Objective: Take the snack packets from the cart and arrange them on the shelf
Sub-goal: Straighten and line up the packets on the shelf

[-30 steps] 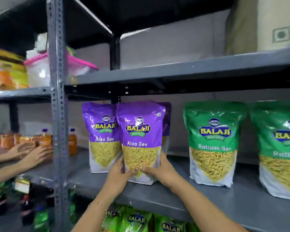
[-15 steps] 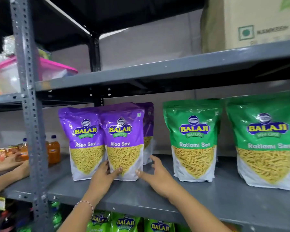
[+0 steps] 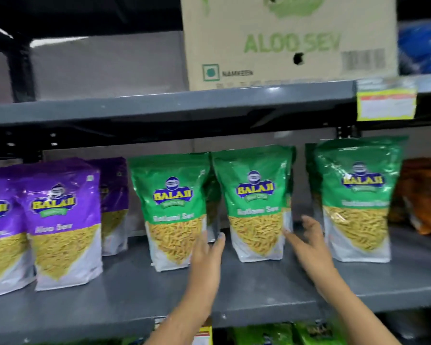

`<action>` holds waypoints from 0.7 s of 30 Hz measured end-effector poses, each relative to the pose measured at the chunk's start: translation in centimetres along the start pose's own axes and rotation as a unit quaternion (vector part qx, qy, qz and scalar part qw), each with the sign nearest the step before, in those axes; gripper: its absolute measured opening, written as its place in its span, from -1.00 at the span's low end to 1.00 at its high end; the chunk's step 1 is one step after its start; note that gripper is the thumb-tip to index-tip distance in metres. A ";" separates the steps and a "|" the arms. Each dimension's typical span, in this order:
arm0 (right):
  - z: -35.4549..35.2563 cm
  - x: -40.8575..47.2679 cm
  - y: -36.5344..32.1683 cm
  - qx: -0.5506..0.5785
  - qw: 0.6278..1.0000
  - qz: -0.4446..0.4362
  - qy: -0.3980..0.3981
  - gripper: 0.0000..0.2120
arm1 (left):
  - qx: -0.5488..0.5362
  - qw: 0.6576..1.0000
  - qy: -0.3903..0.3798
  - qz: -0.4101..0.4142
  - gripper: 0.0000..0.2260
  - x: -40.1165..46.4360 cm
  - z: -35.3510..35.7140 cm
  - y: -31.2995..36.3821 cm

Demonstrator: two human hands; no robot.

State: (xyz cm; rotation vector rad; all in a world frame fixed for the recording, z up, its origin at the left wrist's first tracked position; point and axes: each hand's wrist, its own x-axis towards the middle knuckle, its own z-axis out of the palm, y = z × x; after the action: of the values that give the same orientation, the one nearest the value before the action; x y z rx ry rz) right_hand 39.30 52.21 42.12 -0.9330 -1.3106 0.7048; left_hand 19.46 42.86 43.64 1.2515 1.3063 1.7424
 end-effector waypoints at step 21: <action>-1.3 -0.1 1.2 0.119 0.989 0.084 -0.025 -0.51 | 0.104 0.983 -0.148 -0.033 -0.53 1.1 7.0 -2.0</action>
State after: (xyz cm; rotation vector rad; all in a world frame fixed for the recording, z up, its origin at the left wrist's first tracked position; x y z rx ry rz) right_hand 40.69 52.48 41.00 -0.8412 -1.1697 0.9991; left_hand 25.46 46.99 42.55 1.5011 1.3590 1.3374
